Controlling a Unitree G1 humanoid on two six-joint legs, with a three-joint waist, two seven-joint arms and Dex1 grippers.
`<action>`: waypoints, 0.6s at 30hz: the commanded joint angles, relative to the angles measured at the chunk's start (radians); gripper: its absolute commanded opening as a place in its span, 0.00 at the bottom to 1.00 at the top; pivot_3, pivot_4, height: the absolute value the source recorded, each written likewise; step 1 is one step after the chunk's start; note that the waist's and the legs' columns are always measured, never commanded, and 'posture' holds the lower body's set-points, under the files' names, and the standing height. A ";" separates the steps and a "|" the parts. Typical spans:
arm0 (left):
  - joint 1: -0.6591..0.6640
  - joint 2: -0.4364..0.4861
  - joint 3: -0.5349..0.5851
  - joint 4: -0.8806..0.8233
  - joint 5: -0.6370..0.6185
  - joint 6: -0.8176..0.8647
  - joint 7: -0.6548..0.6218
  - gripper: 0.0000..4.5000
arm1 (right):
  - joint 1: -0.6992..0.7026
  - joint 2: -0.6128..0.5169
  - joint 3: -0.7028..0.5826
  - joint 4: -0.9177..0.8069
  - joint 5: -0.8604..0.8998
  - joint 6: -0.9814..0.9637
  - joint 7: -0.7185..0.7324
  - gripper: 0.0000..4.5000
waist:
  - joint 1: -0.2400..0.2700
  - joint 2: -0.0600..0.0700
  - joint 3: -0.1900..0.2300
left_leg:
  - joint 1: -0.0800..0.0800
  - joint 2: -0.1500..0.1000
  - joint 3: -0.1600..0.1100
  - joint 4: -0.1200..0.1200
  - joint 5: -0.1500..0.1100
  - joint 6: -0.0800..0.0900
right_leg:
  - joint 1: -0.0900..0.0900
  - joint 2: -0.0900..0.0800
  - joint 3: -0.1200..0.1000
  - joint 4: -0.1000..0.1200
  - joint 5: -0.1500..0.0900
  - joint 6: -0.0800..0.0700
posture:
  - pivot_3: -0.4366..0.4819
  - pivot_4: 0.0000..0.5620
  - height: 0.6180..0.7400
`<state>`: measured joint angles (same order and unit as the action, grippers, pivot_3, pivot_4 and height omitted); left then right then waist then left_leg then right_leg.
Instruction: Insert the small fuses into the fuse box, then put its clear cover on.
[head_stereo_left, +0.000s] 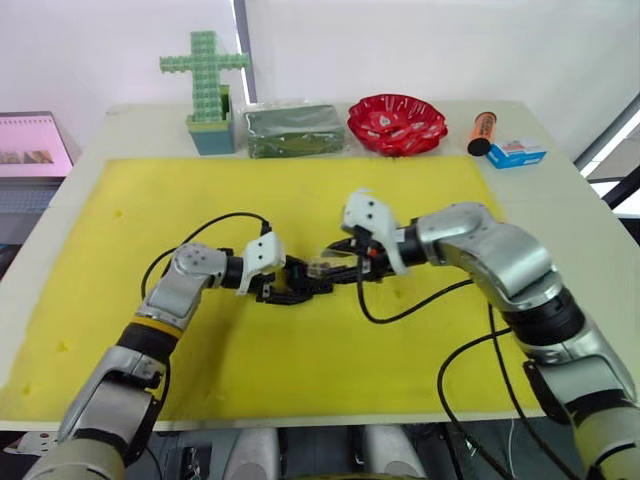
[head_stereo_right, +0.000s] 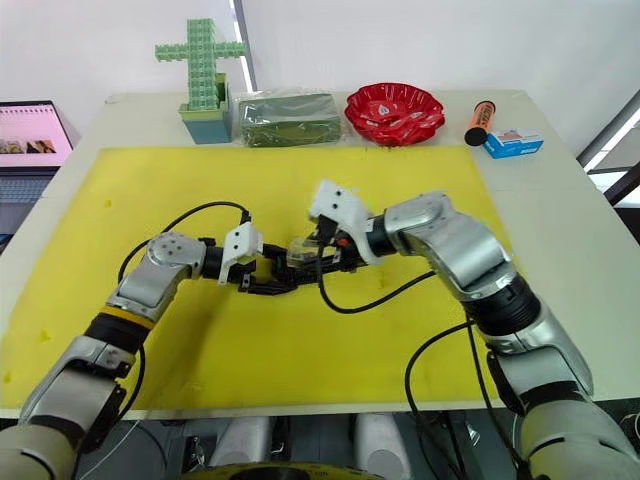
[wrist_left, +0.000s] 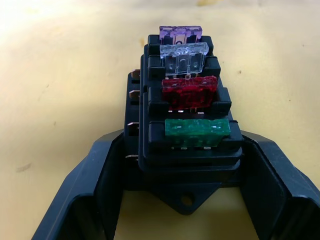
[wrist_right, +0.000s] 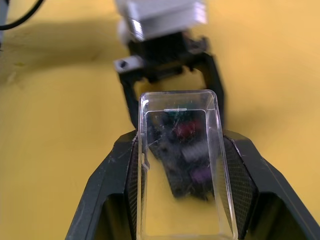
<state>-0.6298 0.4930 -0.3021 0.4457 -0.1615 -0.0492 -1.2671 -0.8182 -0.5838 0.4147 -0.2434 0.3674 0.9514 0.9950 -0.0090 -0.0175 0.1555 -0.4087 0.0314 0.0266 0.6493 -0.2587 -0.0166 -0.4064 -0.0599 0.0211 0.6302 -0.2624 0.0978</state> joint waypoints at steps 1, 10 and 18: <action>-0.026 -0.017 -0.013 0.071 0.032 -0.062 -0.040 0.63 | -0.042 0.020 0.017 0.010 -0.023 -0.037 0.006 0.40 | 0.001 0.000 0.000 | 0.000 0.000 0.000 0.000 0.000 0.000 | 0.000 0.000 0.000 0.000 0.000 0.000 | 0.48 0.27 1.00; -0.041 -0.032 -0.001 0.124 0.052 -0.104 -0.063 0.63 | -0.068 0.072 0.074 0.092 -0.085 -0.084 0.003 0.40 | 0.002 0.000 0.000 | 0.000 0.000 0.000 0.001 0.000 0.000 | 0.001 0.000 0.000 0.000 0.000 0.000 | 0.48 0.27 1.00; -0.037 -0.026 0.005 0.128 0.059 -0.112 -0.055 0.63 | -0.060 0.069 0.093 0.136 -0.126 -0.121 0.032 0.40 | 0.000 0.000 0.000 | 0.000 0.000 -0.001 0.001 0.000 0.000 | 0.001 0.000 0.000 0.001 0.000 0.000 | 0.48 0.27 1.00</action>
<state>-0.6731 0.4638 -0.2947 0.5575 -0.1354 -0.1591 -1.3270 -0.8646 -0.5123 0.5079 -0.0925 0.2469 0.8503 1.0152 -0.0087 -0.0178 0.1552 -0.4086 0.0313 0.0260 0.6502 -0.2587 -0.0165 -0.4055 -0.0600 0.0208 0.6310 -0.2622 0.0981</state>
